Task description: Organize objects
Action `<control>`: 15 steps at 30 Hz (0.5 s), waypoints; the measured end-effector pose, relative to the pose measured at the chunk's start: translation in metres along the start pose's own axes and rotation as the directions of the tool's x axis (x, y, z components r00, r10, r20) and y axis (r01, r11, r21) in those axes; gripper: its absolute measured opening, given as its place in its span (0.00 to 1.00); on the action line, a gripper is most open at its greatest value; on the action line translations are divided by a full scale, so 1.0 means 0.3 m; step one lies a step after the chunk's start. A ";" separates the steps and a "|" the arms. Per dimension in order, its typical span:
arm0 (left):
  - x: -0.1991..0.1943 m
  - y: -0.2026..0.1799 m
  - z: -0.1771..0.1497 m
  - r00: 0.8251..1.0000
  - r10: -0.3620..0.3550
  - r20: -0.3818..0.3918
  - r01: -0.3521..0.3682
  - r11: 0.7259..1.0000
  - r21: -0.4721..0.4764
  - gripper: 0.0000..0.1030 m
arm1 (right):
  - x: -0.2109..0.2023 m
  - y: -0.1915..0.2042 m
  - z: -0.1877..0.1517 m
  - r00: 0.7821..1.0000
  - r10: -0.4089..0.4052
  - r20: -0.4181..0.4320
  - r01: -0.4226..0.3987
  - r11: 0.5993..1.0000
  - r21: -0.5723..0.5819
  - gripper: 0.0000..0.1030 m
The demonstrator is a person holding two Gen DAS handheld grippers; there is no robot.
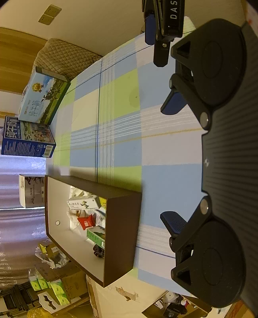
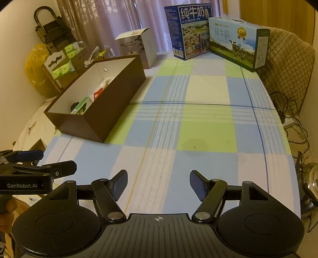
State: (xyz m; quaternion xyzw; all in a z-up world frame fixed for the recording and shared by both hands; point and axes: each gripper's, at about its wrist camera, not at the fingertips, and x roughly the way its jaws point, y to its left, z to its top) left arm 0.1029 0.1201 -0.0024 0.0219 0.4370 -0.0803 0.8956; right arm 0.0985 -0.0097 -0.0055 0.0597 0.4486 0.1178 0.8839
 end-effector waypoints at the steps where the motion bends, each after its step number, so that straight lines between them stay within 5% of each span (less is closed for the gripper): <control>1: -0.004 -0.008 -0.006 1.000 -0.001 0.000 0.001 1.000 0.000 0.99 | -0.006 -0.004 -0.007 1.000 0.000 -0.001 0.000 1.000 -0.001 0.65; 15: -0.046 -0.047 -0.068 1.000 0.000 -0.001 0.000 1.000 -0.001 0.99 | -0.059 -0.014 -0.066 1.000 -0.001 0.002 0.001 1.000 -0.005 0.65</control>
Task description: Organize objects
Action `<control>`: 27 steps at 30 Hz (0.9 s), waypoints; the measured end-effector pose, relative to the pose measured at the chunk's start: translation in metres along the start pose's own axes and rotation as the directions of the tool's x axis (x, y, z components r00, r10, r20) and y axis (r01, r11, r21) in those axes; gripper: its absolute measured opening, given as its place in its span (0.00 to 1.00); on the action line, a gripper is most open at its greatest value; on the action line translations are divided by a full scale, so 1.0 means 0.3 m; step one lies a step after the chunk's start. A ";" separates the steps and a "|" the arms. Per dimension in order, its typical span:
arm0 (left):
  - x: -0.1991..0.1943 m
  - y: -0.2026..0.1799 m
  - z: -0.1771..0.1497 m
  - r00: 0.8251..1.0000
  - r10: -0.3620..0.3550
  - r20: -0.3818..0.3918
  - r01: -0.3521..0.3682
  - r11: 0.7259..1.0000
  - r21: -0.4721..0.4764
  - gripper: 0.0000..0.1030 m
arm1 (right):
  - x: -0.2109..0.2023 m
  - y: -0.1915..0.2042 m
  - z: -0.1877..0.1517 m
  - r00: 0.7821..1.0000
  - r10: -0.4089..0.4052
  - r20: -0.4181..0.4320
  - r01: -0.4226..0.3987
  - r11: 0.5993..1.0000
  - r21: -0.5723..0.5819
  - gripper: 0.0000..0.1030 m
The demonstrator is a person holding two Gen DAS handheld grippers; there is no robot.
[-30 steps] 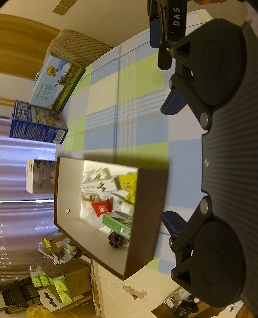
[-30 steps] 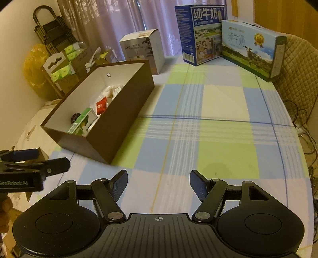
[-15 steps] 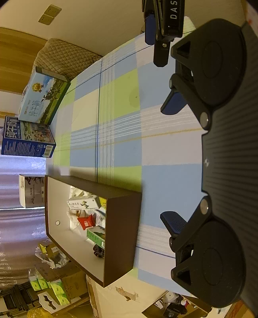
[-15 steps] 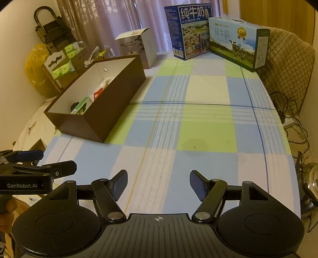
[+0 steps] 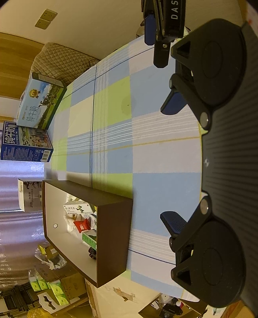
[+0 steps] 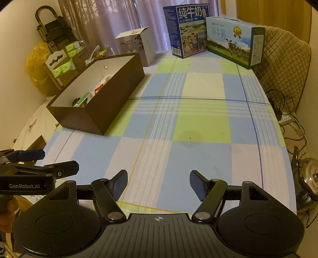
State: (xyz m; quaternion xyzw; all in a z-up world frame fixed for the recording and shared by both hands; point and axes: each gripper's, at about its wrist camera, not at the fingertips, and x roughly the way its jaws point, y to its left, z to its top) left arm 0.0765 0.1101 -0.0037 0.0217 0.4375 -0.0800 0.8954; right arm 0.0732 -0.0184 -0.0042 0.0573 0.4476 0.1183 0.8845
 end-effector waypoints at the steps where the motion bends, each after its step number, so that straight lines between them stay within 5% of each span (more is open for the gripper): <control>1: -0.001 0.000 -0.003 1.000 0.001 -0.001 -0.001 1.000 -0.001 0.99 | -0.002 0.003 -0.002 1.000 0.000 0.001 0.000 1.000 -0.002 0.65; 27: 0.004 0.017 0.003 1.000 0.009 -0.010 -0.009 1.000 -0.006 0.99 | 0.021 0.018 -0.001 1.000 0.002 -0.012 -0.002 1.000 0.010 0.65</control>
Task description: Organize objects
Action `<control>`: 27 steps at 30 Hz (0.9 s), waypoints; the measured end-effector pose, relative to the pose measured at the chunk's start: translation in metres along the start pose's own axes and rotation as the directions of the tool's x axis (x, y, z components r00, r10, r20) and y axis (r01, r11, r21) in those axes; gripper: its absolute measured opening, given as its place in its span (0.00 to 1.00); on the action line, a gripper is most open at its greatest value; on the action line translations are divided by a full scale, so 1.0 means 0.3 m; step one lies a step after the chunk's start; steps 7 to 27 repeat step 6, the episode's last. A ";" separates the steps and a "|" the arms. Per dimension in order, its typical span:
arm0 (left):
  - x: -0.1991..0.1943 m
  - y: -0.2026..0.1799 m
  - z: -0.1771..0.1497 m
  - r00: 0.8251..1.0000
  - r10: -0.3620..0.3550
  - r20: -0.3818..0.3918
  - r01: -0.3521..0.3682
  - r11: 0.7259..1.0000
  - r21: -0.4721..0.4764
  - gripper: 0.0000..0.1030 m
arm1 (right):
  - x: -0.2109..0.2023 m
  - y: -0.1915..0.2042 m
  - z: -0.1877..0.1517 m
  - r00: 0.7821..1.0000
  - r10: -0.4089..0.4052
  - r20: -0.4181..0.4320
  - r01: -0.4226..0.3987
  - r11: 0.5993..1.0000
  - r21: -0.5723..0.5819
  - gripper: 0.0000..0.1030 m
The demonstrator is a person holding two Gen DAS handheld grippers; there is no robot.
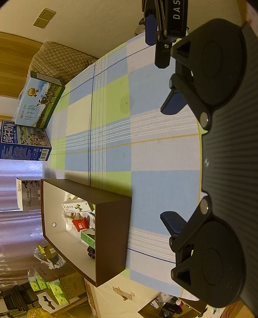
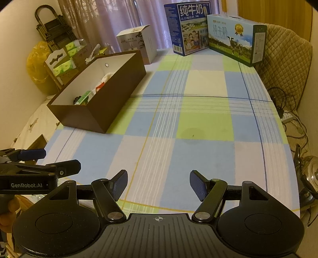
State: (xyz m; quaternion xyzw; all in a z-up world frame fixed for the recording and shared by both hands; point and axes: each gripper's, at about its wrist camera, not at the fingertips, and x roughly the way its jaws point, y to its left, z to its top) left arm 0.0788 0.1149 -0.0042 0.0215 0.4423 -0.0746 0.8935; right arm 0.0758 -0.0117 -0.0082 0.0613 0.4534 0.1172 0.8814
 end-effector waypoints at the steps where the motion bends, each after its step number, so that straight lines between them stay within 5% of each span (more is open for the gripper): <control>1: 0.002 0.000 0.002 1.000 0.000 0.000 0.000 1.000 0.002 0.99 | 0.002 -0.001 0.002 1.000 0.000 -0.001 0.000 1.000 0.000 0.65; 27: 0.020 0.003 0.014 1.000 0.000 -0.004 0.000 1.000 0.007 0.99 | 0.015 -0.005 0.011 1.000 -0.002 -0.006 0.002 1.000 0.004 0.65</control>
